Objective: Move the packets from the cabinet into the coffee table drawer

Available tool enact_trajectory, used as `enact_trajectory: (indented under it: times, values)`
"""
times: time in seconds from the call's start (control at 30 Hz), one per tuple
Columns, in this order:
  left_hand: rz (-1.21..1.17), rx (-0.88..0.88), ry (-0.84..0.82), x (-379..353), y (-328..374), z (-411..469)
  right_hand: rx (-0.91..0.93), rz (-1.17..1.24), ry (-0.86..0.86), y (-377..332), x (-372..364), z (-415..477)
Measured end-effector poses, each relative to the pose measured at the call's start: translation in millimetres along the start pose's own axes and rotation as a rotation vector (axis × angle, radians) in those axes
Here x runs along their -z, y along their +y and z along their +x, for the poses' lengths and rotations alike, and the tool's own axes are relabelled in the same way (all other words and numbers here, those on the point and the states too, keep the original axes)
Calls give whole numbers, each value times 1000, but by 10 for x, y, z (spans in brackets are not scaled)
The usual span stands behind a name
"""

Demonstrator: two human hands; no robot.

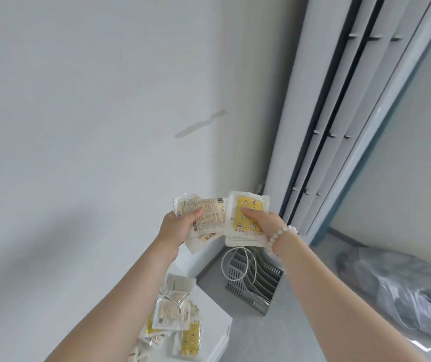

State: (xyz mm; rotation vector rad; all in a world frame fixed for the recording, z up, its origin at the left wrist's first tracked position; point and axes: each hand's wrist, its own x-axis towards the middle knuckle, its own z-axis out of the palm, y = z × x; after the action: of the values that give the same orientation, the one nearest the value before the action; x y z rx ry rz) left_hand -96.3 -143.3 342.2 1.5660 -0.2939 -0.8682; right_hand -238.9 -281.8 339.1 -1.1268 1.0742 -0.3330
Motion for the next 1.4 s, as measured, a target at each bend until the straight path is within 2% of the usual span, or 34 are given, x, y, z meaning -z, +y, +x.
enact_trajectory:
  times: [0.47,0.73,1.1,1.4]
  values:
    - [134,-24,-529,-1321,-289,-707,11,297,406,656,1354,-1245]
    - [251,8,-852,-2375,-552,-1497,67,489,690,1249,2265,-2109]
    - [427,97,-1144,-3730,-1383,-3308,83,679,1023,2397,3422,-3930]
    - [633,75,-1437,-4320,-2245,-4952,78,829,1309,3493,3727,-5437]
